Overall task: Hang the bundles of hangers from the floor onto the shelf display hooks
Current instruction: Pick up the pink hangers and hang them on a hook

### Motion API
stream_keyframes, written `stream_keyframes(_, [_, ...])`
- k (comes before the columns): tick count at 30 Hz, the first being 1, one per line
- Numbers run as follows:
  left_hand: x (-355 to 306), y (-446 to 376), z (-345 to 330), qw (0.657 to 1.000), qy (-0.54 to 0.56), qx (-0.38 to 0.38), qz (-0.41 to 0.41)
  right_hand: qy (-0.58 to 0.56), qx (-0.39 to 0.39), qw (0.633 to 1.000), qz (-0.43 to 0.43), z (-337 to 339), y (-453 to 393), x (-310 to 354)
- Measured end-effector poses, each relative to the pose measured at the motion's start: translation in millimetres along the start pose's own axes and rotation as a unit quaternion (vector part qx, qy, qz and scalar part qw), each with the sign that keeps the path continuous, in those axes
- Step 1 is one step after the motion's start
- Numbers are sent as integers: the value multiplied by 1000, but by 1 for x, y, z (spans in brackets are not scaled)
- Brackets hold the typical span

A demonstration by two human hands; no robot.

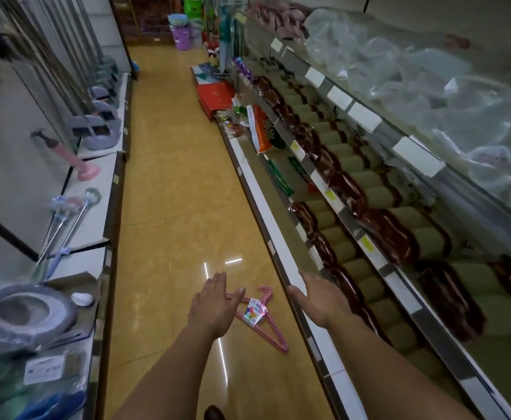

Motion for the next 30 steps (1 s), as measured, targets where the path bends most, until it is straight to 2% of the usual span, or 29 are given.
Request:
stream_keyframes(5, [24,-59,3,999,-18,30,14,-10,27,999,-17,-9,-69,3])
stream_keyframes(11, [53,-123,-37,997,-13,66,26,7,58,998,-32,-39,-151,-18])
stream_keyframes(14, [73,-165,-76,997,-5,66,33,11,55,998,-28,-66,-204,-38])
stream_keyframes(21, [140,-280,-215,992,19,100,75,-2,75,997,-30,-175,-334,-108])
stream_keyframes(25, [173,-340,-289,991,14,115,66,-54,134,988,-50,-242,-393,-143])
stream_keyframes(30, [200,-396,-359,989,11,126,76,-12,117,993,-30,-308,-451,-174])
Point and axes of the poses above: each hand's wrist, its own y-axis away from the middle knuckle, its own z-axis out of the back of the hand, x = y × z, the point moved 1 cm from there along -y, towards the middle knuckle, and after that the axes turned 11 degrees about x, right-handed, at the moved point
